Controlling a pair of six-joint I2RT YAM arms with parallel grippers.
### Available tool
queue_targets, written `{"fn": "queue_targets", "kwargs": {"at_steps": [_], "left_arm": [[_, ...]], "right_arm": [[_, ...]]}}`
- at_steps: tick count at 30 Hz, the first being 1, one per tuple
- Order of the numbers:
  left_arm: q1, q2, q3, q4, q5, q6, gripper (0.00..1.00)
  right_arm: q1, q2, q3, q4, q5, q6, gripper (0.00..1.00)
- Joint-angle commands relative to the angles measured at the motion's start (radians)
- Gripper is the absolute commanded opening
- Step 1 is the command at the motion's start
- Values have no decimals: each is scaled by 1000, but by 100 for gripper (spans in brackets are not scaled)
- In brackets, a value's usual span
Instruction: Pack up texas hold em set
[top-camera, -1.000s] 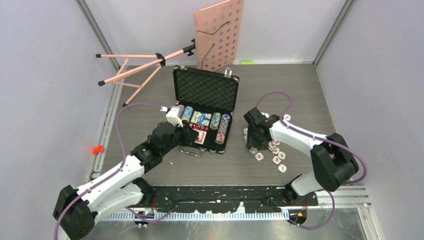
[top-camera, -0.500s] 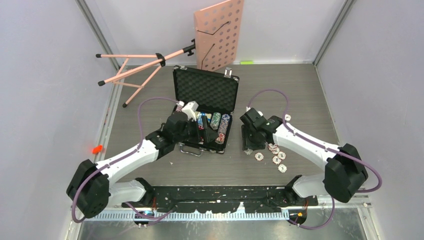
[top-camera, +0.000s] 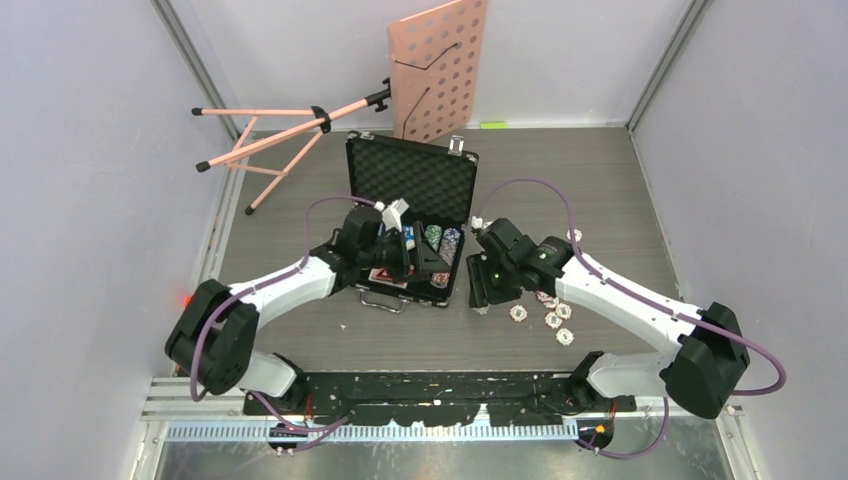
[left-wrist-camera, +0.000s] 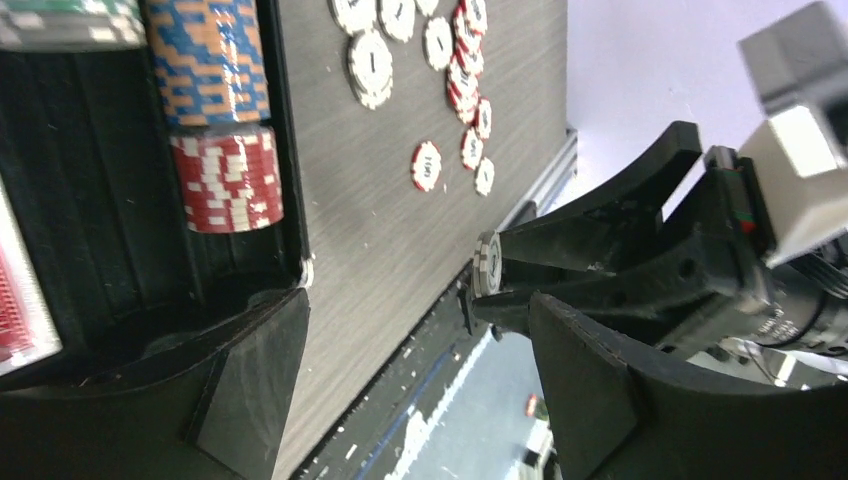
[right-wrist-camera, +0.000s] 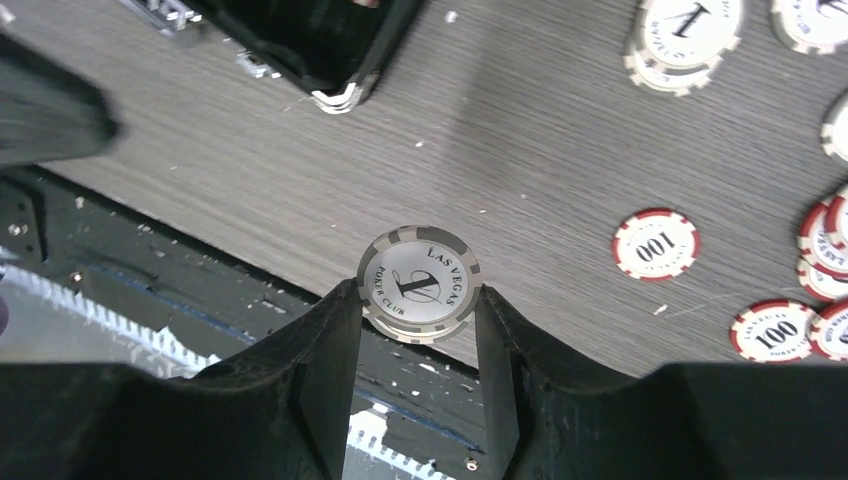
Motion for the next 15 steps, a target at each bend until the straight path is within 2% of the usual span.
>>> {"fn": "queue_targets", "kwargs": {"at_steps": [1, 5, 15], "left_arm": [[0, 45, 54, 93, 175, -69, 84], [-2, 70, 61, 96, 205, -86, 83], [-10, 134, 59, 169, 297, -175, 71]], "right_arm": [[34, -38, 65, 36, -60, -50, 31], [51, -31, 90, 49, -76, -58, 31], [59, 9, 152, 77, -87, -89, 31]]}}
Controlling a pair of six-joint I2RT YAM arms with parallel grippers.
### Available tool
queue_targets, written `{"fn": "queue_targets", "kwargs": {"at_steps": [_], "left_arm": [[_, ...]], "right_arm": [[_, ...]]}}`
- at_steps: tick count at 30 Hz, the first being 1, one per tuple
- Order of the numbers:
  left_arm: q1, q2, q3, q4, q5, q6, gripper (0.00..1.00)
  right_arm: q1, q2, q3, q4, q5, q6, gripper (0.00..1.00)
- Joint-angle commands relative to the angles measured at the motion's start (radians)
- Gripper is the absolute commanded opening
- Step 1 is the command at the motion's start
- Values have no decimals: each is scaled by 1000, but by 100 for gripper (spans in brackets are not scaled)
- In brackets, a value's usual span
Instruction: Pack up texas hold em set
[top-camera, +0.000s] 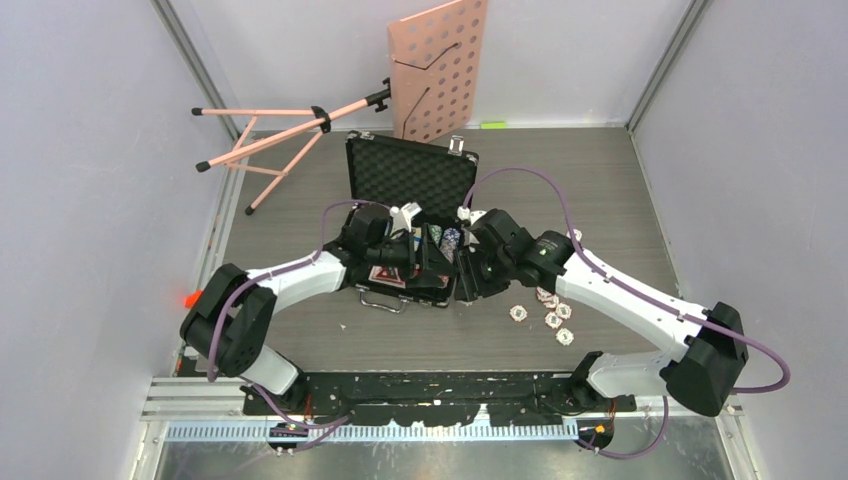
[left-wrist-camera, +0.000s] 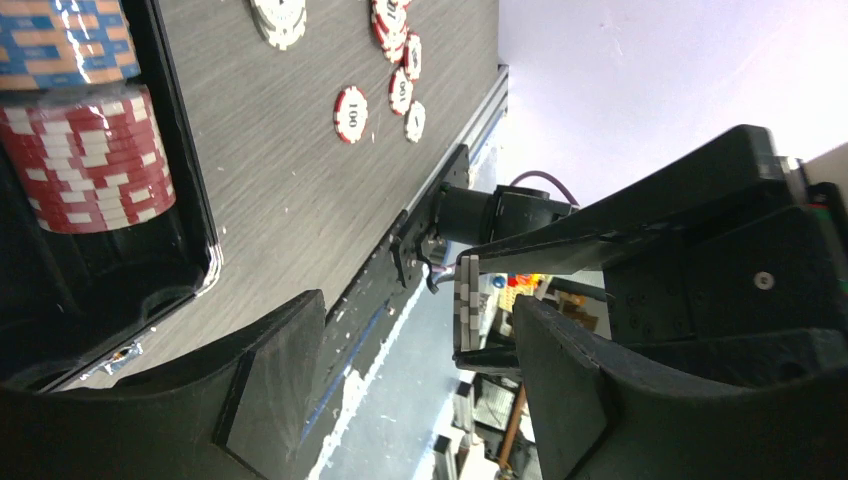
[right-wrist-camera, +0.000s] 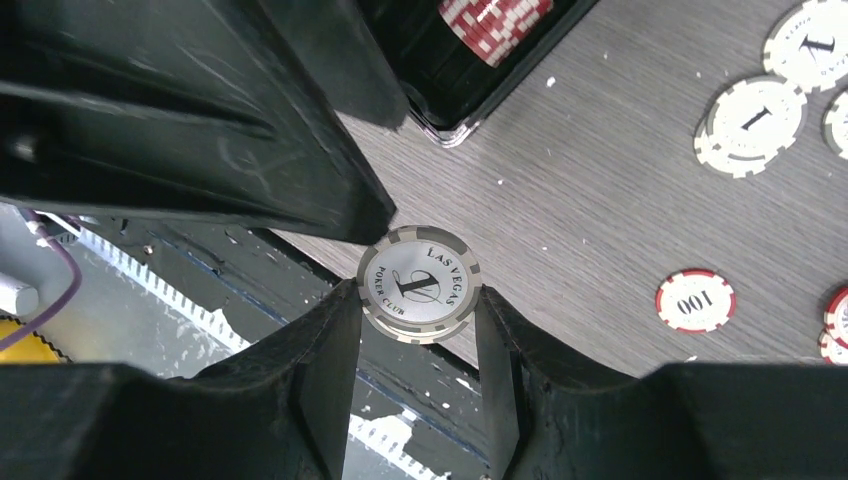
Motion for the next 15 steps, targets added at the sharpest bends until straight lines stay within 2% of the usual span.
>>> {"fn": "queue_targets", "kwargs": {"at_steps": [1, 7, 15], "left_arm": [[-5, 19, 27, 71, 78, -53, 71], [-6, 21, 25, 97, 105, -87, 71], [-6, 18, 13, 93, 126, -104, 62]], "right_arm": [[6, 15, 63, 54, -28, -36, 31], [6, 51, 100, 61, -52, -62, 31], [8, 79, 125, 83, -57, -89, 30]]}}
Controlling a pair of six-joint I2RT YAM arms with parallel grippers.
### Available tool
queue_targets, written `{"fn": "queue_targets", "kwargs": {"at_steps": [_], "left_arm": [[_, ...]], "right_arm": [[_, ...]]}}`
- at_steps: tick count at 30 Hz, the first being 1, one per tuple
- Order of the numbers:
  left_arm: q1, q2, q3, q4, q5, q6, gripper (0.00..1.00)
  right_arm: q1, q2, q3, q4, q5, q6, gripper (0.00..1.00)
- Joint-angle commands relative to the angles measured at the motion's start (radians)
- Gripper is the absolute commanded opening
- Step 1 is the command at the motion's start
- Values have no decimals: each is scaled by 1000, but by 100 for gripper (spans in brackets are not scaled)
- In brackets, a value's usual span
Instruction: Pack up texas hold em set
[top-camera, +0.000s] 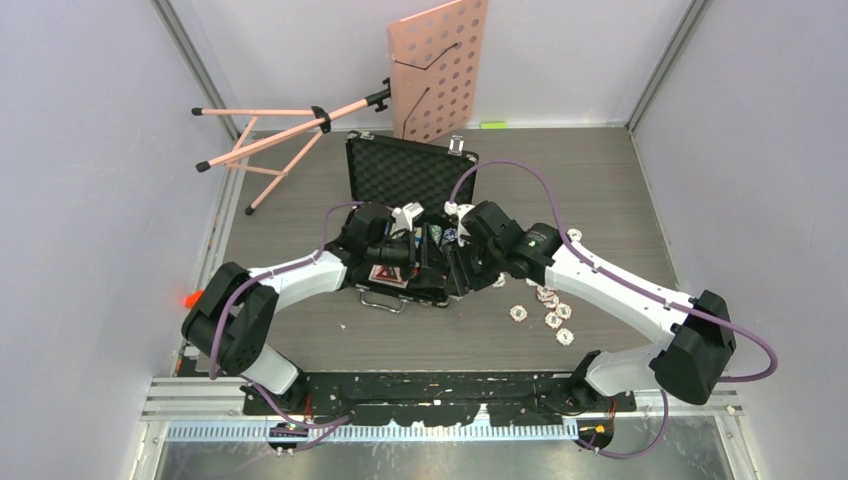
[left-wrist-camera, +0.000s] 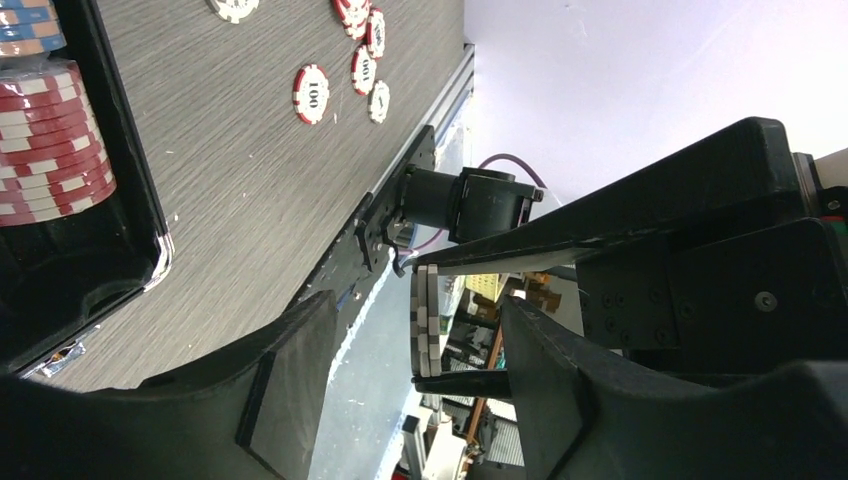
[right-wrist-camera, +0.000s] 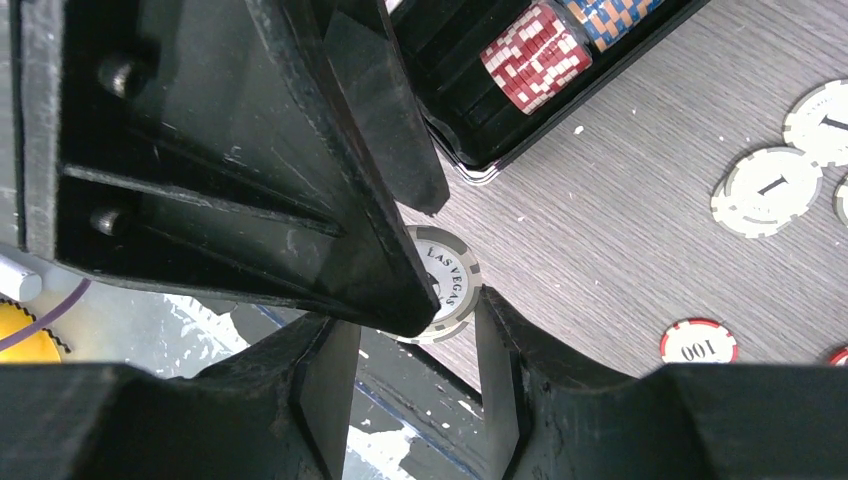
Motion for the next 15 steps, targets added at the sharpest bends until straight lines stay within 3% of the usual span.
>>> {"fn": "queue_targets", "kwargs": {"at_steps": [1, 11, 15], "left_arm": [[-5, -4, 13, 43, 52, -25, 60], [-17, 19, 6, 50, 85, -35, 34], [-16, 21, 1, 50, 84, -40, 32]], "right_arm": [[5, 10, 59, 46, -16, -33, 30], [5, 17, 59, 71, -29, -47, 30], [6, 29, 57, 79, -30, -51, 30]]}}
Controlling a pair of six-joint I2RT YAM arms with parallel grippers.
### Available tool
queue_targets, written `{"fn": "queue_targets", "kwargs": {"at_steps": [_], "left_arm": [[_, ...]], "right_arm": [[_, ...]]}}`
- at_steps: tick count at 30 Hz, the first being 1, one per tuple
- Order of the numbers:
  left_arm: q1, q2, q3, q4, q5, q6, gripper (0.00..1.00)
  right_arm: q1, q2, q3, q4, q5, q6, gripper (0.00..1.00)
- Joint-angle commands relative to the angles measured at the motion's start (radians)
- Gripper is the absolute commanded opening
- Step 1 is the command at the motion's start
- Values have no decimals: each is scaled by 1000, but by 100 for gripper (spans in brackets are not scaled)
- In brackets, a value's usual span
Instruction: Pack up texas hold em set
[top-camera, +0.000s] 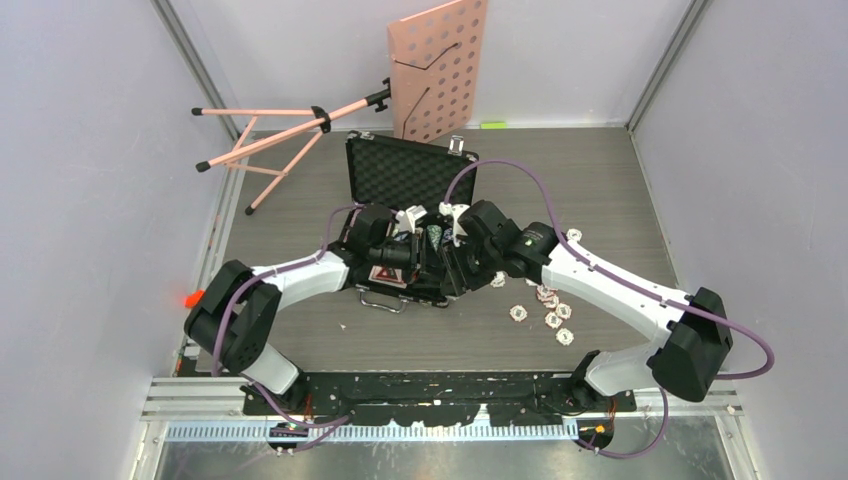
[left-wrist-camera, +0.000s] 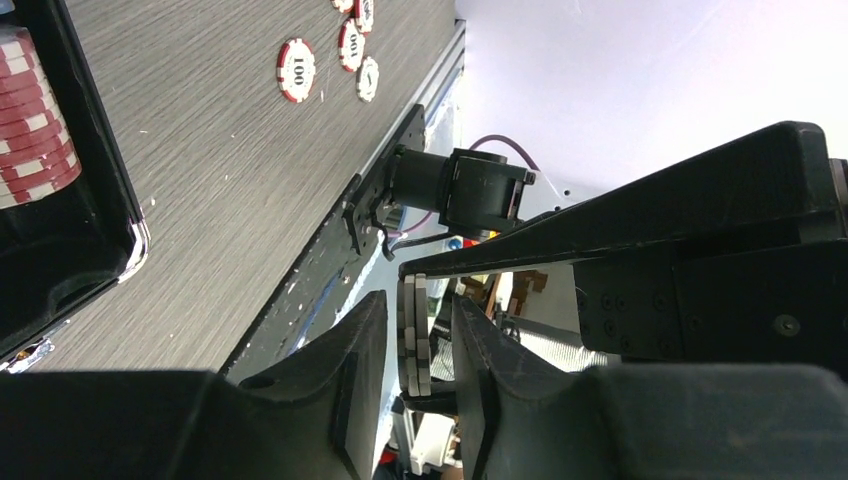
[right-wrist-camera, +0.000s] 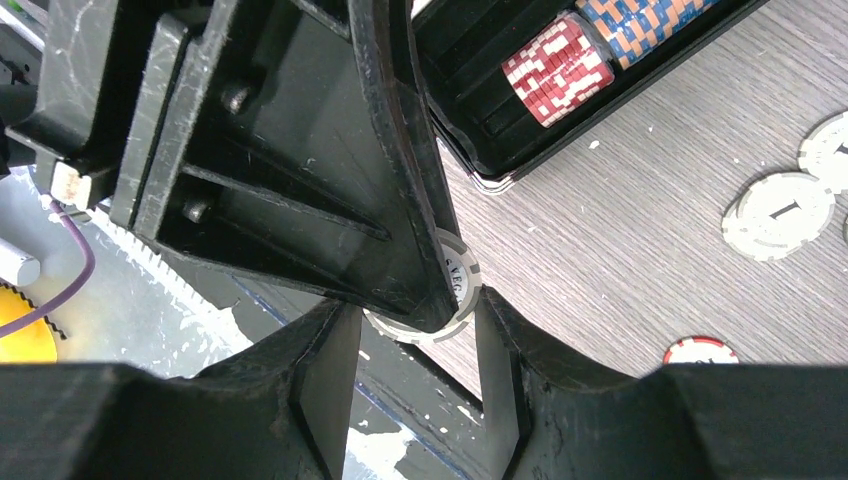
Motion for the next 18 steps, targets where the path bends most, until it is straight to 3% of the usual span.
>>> {"fn": "queue_targets", "kwargs": {"at_steps": [1, 9, 12, 15, 18], "left_arm": [[-7, 10, 1, 37, 46, -14, 30], [-6, 28, 2, 45, 71, -8, 1], [-6, 23, 5, 30, 75, 11, 0], [-7, -1, 23, -65, 39, 81, 0], [-5, -35, 47, -197, -32, 158, 0]], "right_arm": [[4, 11, 40, 68, -7, -19, 30], [5, 29, 18, 105, 1, -32, 30], [5, 30, 10, 118, 4, -31, 36], [5, 23, -4, 122, 34, -25, 71], [5, -1, -26, 126, 75, -13, 88]]}}
